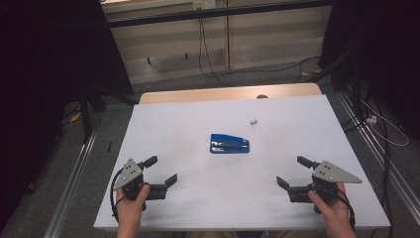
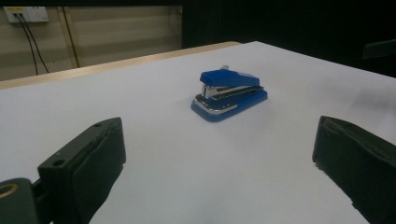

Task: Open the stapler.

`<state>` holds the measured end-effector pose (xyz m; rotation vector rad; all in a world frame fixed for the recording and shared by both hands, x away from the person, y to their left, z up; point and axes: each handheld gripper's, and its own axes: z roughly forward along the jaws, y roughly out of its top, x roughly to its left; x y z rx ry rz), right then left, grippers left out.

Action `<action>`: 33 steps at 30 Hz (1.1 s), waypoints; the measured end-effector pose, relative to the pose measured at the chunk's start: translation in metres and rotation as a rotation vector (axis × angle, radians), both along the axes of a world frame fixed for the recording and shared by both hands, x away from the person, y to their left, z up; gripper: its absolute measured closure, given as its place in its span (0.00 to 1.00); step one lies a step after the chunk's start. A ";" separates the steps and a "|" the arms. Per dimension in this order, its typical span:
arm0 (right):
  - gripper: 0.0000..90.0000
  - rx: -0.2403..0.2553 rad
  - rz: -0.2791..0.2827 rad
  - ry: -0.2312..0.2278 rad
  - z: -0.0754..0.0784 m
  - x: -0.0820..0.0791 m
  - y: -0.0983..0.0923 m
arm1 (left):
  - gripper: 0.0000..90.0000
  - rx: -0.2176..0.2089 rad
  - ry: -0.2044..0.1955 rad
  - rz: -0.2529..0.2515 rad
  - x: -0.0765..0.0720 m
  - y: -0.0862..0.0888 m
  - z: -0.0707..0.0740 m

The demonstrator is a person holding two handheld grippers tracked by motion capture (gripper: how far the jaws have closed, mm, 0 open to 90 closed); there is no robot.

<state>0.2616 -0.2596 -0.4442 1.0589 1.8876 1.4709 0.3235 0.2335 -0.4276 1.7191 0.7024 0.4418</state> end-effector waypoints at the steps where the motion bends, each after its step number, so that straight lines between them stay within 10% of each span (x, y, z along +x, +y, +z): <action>1: 0.02 0.000 0.000 0.000 0.000 0.000 0.000 | 0.03 -0.002 0.001 0.000 0.000 0.000 0.000; 33: 0.02 0.008 -0.036 -0.035 0.007 0.018 -0.007 | 0.02 -0.049 0.048 0.000 0.021 -0.009 0.005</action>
